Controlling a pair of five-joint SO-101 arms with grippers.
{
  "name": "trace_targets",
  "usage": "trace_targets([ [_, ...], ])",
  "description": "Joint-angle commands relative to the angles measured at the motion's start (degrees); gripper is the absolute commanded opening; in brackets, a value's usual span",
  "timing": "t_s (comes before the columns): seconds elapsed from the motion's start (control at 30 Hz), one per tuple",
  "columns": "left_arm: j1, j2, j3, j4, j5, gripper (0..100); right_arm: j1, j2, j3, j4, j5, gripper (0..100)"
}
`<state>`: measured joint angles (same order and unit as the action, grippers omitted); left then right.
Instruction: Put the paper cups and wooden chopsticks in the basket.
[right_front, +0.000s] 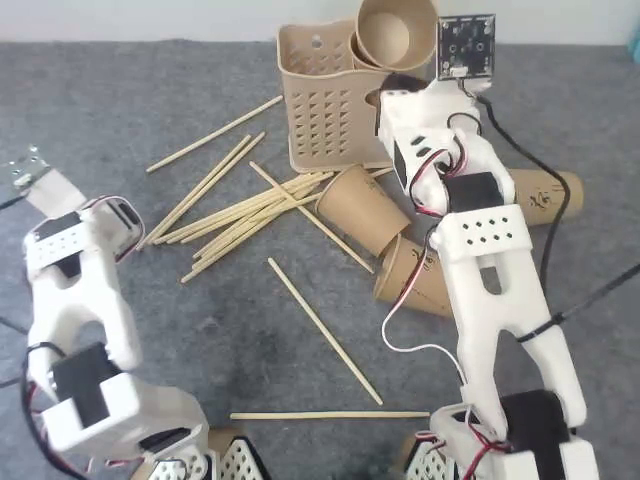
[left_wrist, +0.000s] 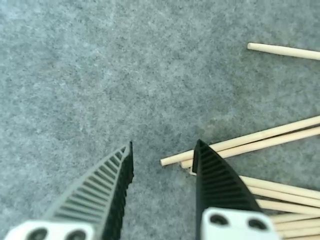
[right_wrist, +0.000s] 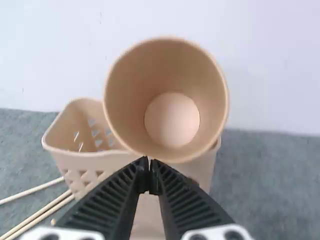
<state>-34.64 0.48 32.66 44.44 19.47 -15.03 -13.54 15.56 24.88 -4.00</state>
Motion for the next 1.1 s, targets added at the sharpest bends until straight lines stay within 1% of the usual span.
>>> trace_targets([
  [0.0, 0.5, -0.7, -0.5, -1.3, -0.2, 18, -0.3, 1.3, -1.4, -5.3, 3.5, 0.9],
  [0.13, 0.5, -0.7, -0.4, -2.0, -0.2, 18, -0.2, 4.5, -5.6, -5.2, 3.8, 0.9],
  [0.23, 0.5, -0.7, -0.3, -2.2, -0.2, 18, -0.2, 5.2, -8.7, -1.4, 3.7, 0.9],
  [0.37, 0.5, -0.7, -0.3, -2.2, -0.2, 18, -0.6, 2.3, -10.2, 5.6, 3.6, 0.9],
  [0.53, 0.5, -0.6, -0.3, -2.3, -0.2, 18, -0.3, 0.2, -9.9, 8.5, 4.0, 0.9],
  [0.6, 0.5, -0.6, -0.3, -2.4, -0.2, 18, -0.1, -0.4, -9.9, 12.3, 4.0, 0.9],
  [0.7, 0.5, -0.6, -0.3, -2.4, -0.2, 18, -1.8, -1.3, -10.1, 21.0, 4.0, 0.9],
  [0.8, 0.5, -0.6, -0.3, -2.3, -0.2, 18, -4.4, -2.8, -8.5, 27.1, 3.5, 0.9],
  [0.87, 0.5, -0.6, -0.3, -2.2, -0.3, 18, -6.5, -4.1, -6.2, 28.7, 3.5, 0.9],
  [0.97, 1.5, -0.7, -0.1, -1.9, -3.4, 18, -8.9, -7.6, -1.3, 30.5, 3.5, 0.9],
  [1.07, 2.8, -0.7, -0.4, 0.4, -6.5, 18, -9.0, -13.8, 5.1, 32.2, 3.5, 0.9],
])
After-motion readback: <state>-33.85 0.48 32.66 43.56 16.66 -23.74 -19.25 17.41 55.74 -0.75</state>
